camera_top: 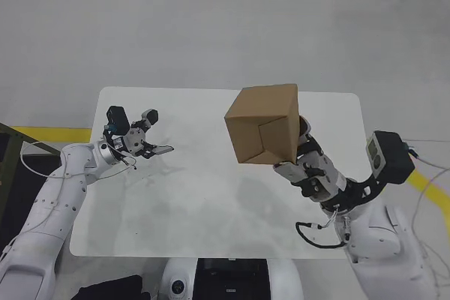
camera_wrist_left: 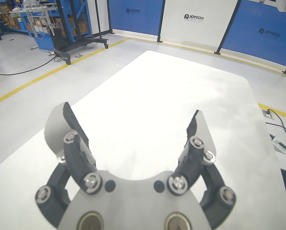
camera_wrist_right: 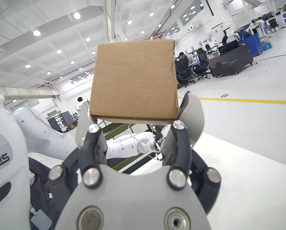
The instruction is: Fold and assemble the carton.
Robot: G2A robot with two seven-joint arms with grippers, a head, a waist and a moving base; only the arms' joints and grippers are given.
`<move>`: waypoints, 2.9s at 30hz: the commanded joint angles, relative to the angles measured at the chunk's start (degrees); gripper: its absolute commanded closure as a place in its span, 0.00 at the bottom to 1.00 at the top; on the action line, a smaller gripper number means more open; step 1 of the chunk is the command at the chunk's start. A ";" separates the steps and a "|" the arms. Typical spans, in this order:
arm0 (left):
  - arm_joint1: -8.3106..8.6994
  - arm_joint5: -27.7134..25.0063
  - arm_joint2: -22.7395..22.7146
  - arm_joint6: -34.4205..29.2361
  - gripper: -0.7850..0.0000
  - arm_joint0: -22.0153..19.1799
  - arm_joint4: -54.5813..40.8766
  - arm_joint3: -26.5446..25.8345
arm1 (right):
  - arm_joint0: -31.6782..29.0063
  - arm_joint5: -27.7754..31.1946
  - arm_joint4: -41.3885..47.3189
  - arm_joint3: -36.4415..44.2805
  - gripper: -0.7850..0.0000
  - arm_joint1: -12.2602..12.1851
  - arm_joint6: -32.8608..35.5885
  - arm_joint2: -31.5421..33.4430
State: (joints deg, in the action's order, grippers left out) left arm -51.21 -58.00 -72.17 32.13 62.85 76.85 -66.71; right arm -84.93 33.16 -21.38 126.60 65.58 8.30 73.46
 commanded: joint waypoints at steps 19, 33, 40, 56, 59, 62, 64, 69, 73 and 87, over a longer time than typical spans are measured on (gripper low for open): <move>0.00 0.00 0.00 0.00 0.00 0.00 0.00 0.00 | 0.03 -4.71 -11.74 -7.53 0.51 0.19 5.44 -3.87; 0.00 0.00 0.00 0.00 0.00 0.00 0.00 0.00 | 0.56 -11.94 -23.74 -19.13 0.51 0.72 5.79 -8.20; 0.00 0.00 0.00 0.00 0.00 0.00 0.00 0.00 | 1.60 -16.36 -30.05 -22.84 0.45 1.16 4.72 -10.40; 0.00 0.00 0.00 0.00 0.00 0.00 0.00 0.00 | 7.04 -24.44 -38.98 -31.62 0.46 3.02 6.20 -17.21; 0.00 0.00 0.00 0.00 0.00 0.00 0.00 0.00 | 7.63 -26.28 -41.49 -32.74 0.44 3.38 6.09 -18.50; 0.00 0.00 0.00 0.00 0.00 0.00 0.00 0.00 | 7.91 -27.06 -42.53 -33.50 0.40 3.69 5.94 -19.47; 0.00 0.00 0.00 0.00 0.00 0.00 0.00 0.00 | 8.01 -27.51 -43.25 -33.81 0.35 3.86 5.90 -19.94; 0.00 0.00 0.00 0.00 0.00 0.00 0.00 0.00 | 8.16 -28.16 -43.99 -33.98 0.00 4.20 6.21 -20.57; 0.00 0.00 0.00 0.00 0.00 0.00 0.00 0.00 | 7.80 -27.99 -44.60 -32.64 0.00 4.31 6.77 -20.80; 0.00 0.00 0.00 0.00 0.00 0.00 0.00 0.00 | -1.62 -18.88 -44.41 -19.11 0.00 2.47 -8.25 -13.49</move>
State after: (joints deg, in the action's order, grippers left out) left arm -51.21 -58.00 -72.17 32.13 62.85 76.85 -66.71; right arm -85.76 14.12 -66.02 106.69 68.18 1.45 59.02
